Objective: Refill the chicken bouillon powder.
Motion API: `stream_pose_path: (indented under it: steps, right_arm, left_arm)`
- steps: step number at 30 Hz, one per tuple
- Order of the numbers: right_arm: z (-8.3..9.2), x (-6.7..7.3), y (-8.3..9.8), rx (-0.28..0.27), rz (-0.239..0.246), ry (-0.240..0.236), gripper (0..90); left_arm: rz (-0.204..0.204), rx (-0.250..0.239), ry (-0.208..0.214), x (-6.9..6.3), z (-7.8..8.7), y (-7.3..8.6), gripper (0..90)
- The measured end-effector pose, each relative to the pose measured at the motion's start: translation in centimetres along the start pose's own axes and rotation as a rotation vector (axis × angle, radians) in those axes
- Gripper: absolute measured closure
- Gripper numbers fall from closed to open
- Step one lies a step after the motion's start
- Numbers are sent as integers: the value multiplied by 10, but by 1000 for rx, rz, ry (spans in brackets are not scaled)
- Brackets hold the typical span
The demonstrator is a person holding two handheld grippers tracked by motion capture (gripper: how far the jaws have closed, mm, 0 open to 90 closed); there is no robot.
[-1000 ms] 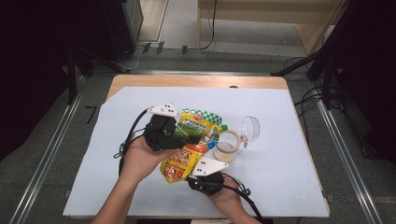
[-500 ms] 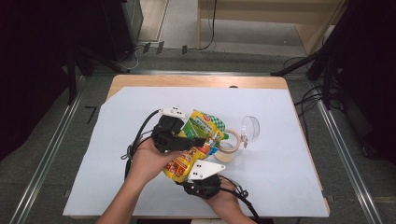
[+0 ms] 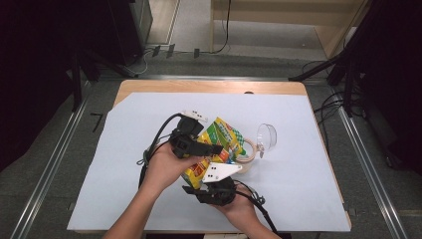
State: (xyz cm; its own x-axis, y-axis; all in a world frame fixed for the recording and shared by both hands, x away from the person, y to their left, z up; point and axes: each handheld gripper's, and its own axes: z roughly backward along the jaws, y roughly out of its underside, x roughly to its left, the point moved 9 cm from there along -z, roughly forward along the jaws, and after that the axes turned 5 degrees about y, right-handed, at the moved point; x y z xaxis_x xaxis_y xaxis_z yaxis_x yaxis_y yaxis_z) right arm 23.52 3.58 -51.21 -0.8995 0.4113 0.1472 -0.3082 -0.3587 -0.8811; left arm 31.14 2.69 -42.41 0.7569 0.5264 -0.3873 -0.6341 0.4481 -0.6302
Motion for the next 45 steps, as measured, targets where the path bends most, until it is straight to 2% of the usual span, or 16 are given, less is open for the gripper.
stream_pose_path:
  steps: [5,8,10,11,13,16,19,22,28,30,34,37,41,42,45]
  right_arm:
    - [-1,-5,-14,-8,2,-12,700]
    - [0,-10,-19,-8,-2,-3,698]
    - [1,-14,-21,-11,18,7,685]
    - [1,-14,-20,1,13,5,667]
    - [1,-15,-20,9,25,4,625]
    - [2,-16,-18,17,47,26,639]
    - [3,-18,-18,13,40,41,656]
    - [4,-17,-18,-1,13,40,666]
    - [6,-17,-22,-19,-42,33,670]
    - [5,-17,-23,-22,-42,38,671]
    - [6,-17,-26,-31,-98,17,675]
    - [5,-18,-27,-30,-108,19,676]
    - [4,-17,-26,-18,-94,28,673]
    - [4,-17,-26,-17,-84,27,673]
    - [3,-15,-25,-10,-84,21,669]
  left_arm:
    - [32,15,-9,5,1,-14,711]
    - [37,0,-4,7,2,-21,713]
    - [43,-9,1,9,2,-23,712]
    - [45,-11,5,9,2,-24,711]
    - [41,-13,14,6,1,-25,715]
    - [25,-16,13,4,0,-25,715]
    - [21,-29,25,0,-1,-27,706]
    - [18,-30,11,1,-2,-28,701]
    - [11,-51,24,-1,1,-29,652]
    - [12,-56,26,-1,2,-29,630]
    - [-7,-64,6,0,3,-30,579]
    - [-7,-66,11,0,3,-30,580]
    - [-5,-45,5,2,3,-29,677]
    - [-22,-34,-9,4,2,-29,708]
    - [-32,-23,-22,5,1,-29,761]
